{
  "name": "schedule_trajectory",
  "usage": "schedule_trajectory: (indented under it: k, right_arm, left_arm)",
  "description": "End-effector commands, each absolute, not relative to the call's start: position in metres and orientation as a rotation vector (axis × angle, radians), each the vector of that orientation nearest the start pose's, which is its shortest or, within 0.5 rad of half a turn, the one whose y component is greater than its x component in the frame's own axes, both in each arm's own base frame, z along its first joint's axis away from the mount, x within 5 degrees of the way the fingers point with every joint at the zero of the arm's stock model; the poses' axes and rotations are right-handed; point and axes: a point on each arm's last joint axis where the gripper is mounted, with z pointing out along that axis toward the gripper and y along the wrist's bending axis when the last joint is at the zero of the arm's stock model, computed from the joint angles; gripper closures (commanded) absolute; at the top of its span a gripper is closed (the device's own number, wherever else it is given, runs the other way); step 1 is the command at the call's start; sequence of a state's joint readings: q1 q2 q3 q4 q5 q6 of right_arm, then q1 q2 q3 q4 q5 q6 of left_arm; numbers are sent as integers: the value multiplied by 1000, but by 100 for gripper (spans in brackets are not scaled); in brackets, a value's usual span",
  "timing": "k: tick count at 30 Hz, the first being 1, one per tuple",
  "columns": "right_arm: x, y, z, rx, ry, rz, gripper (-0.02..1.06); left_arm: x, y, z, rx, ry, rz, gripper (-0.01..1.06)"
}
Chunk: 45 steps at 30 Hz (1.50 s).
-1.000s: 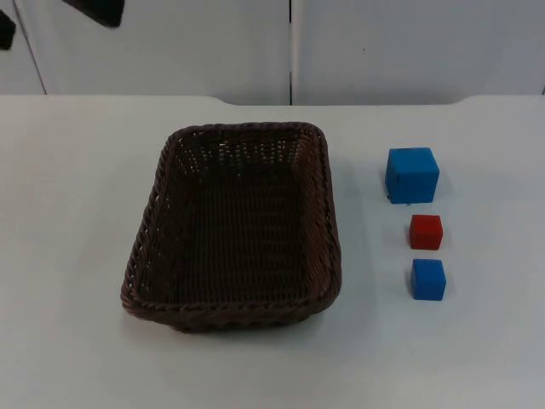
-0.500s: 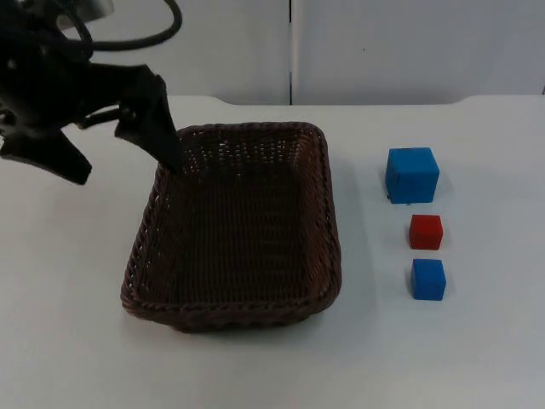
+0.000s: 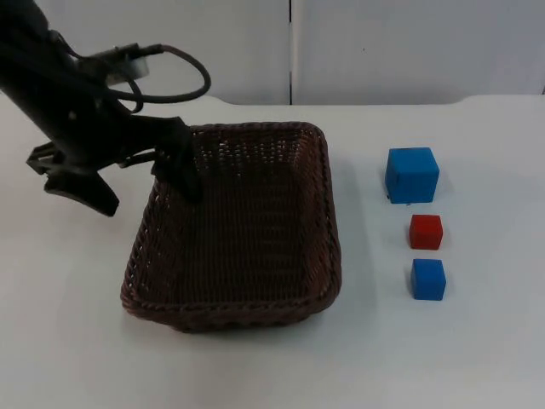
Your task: Pick up the basket with the left hand and place the largest block into the basket with the right hand.
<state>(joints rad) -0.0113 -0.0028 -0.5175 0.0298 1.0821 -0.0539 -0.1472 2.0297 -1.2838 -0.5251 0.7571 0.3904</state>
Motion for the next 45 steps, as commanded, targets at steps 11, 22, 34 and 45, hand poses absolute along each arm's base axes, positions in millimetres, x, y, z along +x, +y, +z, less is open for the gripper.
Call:
schedule_trajectory:
  k: [11,22,34,45]
  right_arm:
    - [-8,2,281,-51,2044,-11,-1]
    - [-8,2,281,-51,2044,-11,-1]
    - [-8,2,281,-51,2044,-11,-1]
    - [-8,2,281,-51,2044,-11,-1]
  left_arm:
    - [417,-98,111,260,2909,-588,0]
    - [419,-98,92,255,2936,-595,30]
    - [420,-100,93,216,2926,-630,105]
    - [417,-101,106,154,2945,-670,105]
